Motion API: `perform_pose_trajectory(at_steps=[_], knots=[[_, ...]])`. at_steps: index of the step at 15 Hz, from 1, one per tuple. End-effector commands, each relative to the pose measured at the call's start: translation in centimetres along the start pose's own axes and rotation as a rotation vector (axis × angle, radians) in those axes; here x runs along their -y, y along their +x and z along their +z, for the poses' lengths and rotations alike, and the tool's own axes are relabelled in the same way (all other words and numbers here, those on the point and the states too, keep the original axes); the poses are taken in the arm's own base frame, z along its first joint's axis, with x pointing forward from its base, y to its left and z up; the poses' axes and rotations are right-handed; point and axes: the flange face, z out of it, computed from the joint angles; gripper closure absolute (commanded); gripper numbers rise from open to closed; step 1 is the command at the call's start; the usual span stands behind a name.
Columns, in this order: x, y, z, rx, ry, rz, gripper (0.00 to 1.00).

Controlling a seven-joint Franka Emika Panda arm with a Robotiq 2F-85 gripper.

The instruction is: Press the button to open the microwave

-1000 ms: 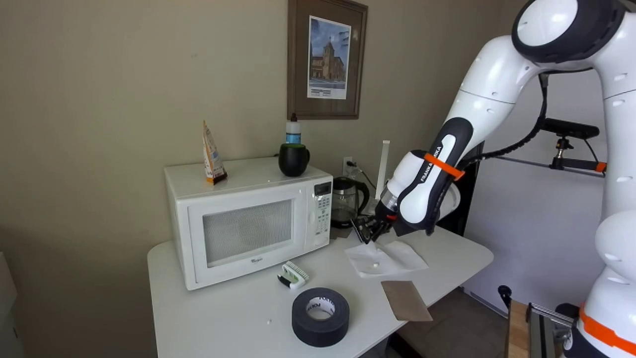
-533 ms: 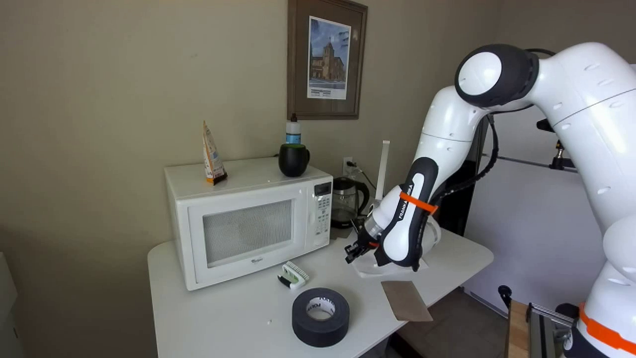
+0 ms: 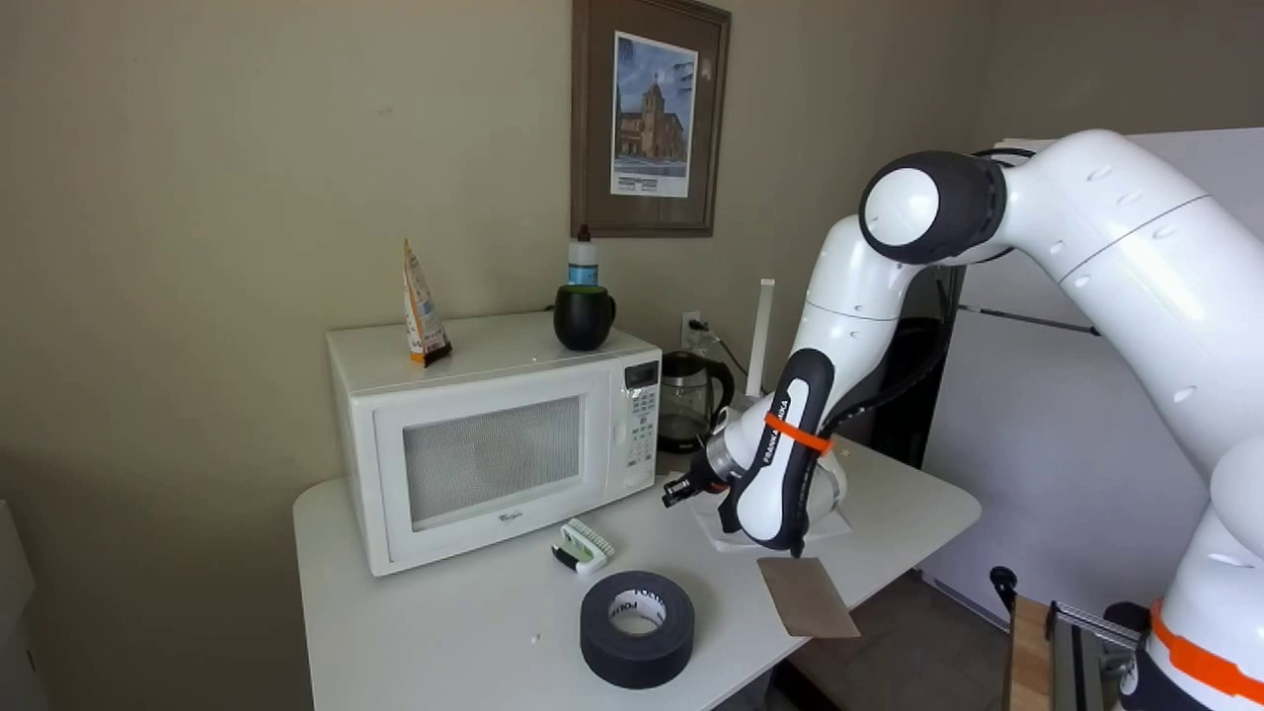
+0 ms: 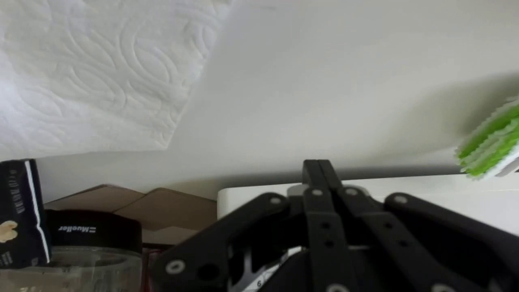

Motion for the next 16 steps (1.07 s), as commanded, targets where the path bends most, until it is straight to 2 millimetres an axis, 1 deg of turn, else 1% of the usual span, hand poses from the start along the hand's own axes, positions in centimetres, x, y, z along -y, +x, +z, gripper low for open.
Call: perform_pose_trajectory(at_steps=[1, 4, 8, 16], knots=[[-0.9, 0.1, 1.2, -0.07, -0.045, -0.01, 1.0], [-1.2, 0.5, 1.7, -0.12, -0.062, 0.012, 1.0], [-0.9, 0.9, 2.5, -0.16, -0.076, 0.019, 1.0], [-1.0, 1.7, 4.5, -0.193, -0.105, 0.041, 1.0]])
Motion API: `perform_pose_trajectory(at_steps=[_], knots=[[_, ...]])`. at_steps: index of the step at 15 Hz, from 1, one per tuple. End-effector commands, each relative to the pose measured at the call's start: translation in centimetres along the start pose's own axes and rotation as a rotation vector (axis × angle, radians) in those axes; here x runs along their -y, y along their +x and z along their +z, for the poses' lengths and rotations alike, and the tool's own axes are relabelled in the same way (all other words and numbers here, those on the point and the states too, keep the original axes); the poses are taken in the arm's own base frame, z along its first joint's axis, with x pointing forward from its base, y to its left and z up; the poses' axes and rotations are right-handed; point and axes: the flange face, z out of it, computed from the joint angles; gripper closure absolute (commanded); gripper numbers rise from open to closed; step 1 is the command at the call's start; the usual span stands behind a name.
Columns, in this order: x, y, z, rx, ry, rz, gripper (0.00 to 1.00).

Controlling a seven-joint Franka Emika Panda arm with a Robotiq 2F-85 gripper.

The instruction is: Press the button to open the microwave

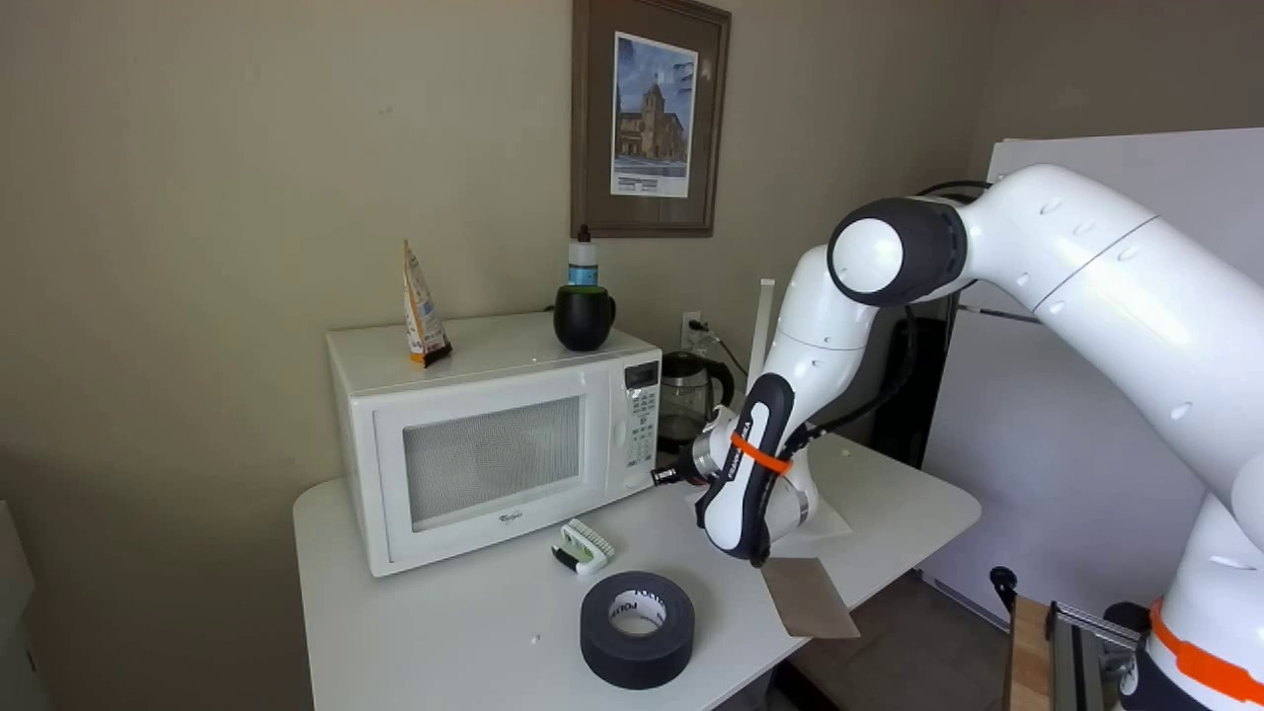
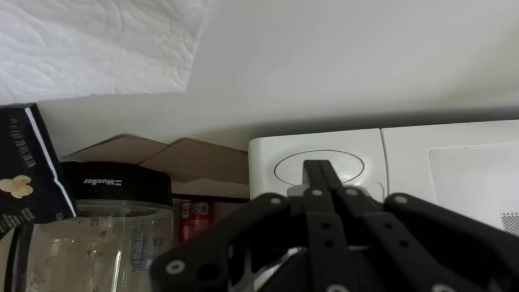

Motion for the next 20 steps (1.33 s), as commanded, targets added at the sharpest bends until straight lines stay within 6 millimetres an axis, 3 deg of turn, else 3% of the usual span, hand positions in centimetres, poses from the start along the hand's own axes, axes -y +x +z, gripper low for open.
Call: perform_pose_trajectory(at_steps=[1, 20], knots=[[0.0, -0.4, 1.4, -0.029, -0.015, -0.01, 1.0], [1.7, 1.4, 4.0, 0.02, -0.027, -0.022, 1.0]])
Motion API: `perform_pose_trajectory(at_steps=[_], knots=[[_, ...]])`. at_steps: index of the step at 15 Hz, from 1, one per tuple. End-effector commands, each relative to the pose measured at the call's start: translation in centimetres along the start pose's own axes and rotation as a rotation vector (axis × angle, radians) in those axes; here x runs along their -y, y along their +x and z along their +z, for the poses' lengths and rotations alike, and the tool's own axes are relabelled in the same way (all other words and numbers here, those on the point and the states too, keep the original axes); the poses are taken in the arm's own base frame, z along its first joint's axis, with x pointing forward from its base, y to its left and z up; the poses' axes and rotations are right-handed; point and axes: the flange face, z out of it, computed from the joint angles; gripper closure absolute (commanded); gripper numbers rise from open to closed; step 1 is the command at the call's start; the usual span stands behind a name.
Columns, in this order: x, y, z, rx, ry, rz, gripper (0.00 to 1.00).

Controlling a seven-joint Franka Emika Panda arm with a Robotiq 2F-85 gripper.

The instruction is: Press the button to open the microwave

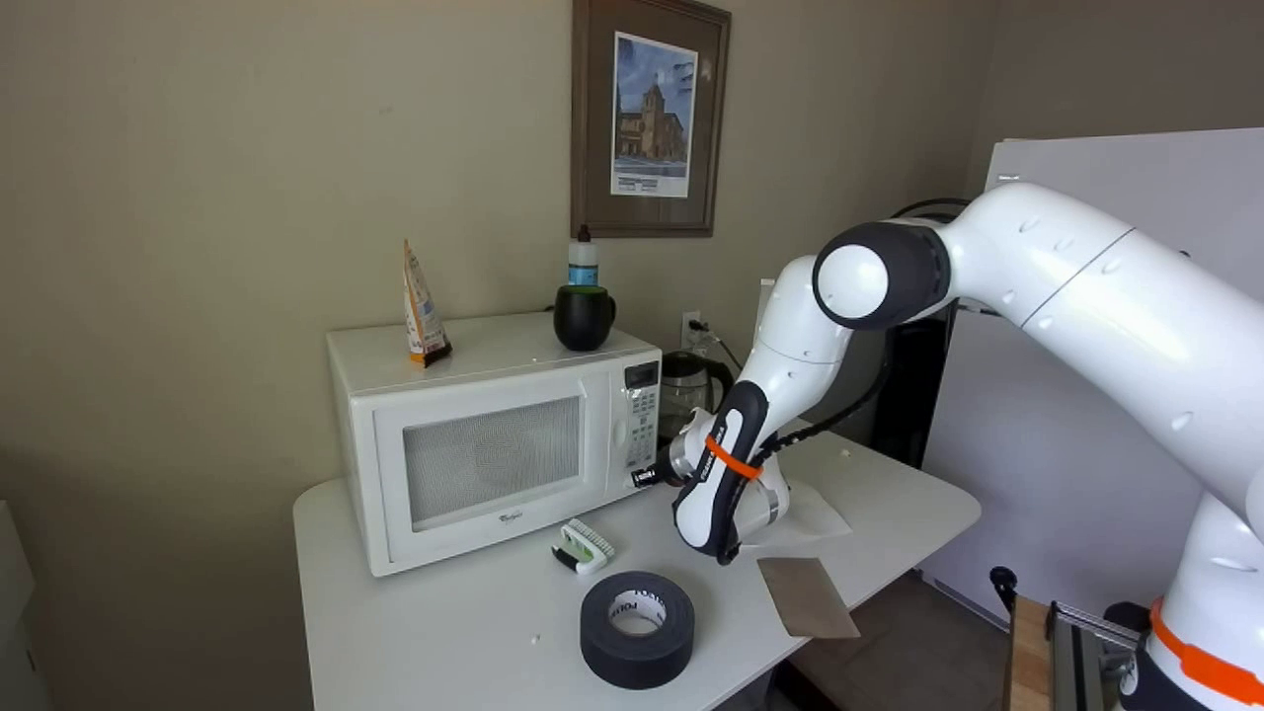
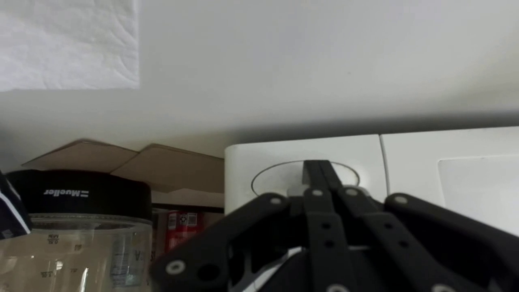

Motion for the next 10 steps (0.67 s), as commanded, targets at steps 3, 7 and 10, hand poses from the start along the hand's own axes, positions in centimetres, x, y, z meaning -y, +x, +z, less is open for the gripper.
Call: perform_pose_trajectory(at_steps=[3, 7, 10], knots=[[0.0, 0.08, -0.01, 0.0, -0.001, -0.006, 0.99], [0.01, 0.1, 0.0, 0.001, -0.001, -0.006, 0.99], [0.01, 0.1, 0.0, 0.001, -0.001, -0.006, 1.0]])
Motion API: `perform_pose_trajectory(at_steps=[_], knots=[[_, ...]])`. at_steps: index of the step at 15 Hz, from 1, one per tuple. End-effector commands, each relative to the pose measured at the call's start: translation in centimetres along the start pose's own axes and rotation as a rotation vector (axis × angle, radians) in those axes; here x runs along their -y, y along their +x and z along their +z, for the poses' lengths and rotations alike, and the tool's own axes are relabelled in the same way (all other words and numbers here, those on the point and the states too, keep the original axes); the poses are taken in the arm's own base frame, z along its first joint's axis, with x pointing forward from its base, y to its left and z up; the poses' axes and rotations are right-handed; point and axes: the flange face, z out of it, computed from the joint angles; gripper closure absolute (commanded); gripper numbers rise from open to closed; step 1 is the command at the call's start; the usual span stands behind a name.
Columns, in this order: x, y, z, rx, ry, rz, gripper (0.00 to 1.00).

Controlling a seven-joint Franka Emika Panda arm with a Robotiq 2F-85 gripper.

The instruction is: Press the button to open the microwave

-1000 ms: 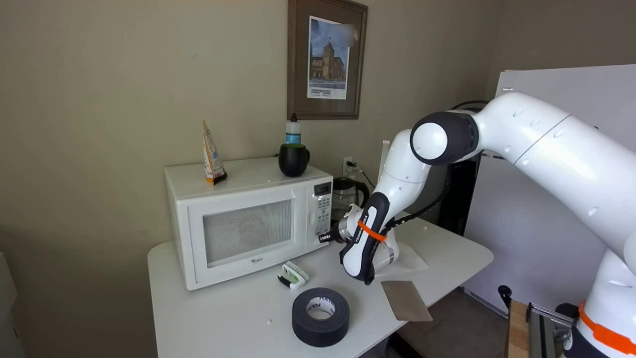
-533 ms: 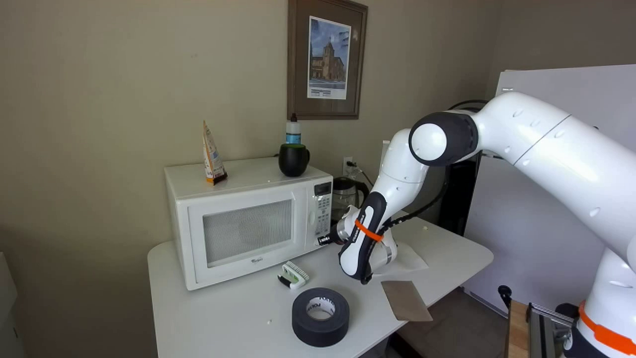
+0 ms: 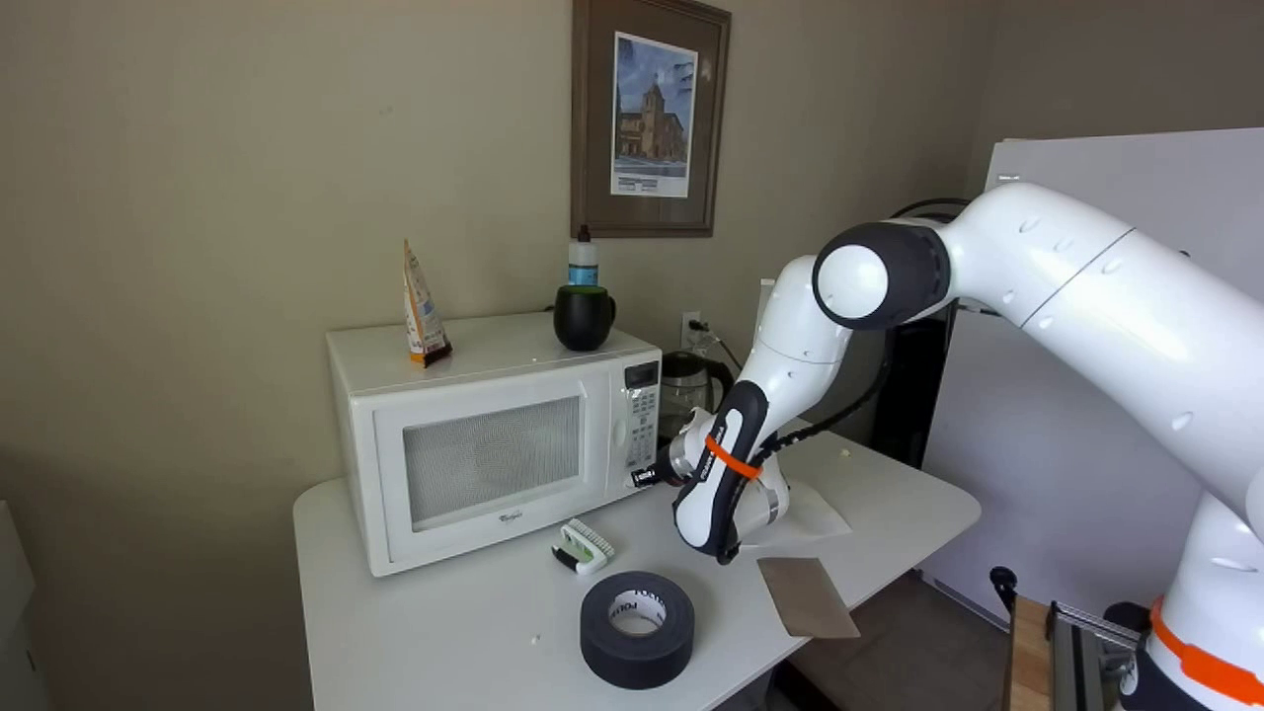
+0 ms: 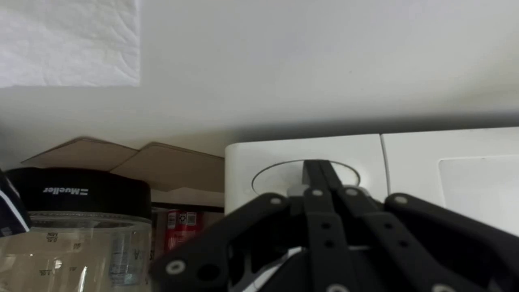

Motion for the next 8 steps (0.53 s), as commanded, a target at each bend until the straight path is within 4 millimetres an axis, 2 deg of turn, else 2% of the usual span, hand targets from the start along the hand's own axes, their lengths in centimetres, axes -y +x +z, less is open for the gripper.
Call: perform_pose_trajectory(at_steps=[1, 5, 8], knots=[[-0.2, 0.3, 0.5, 0.0, -0.01, 0.003, 1.0], [-0.2, 1.6, 2.8, -0.057, -0.014, -0.014, 1.0], [-0.4, 1.5, 3.6, -0.06, -0.024, -0.033, 1.0]])
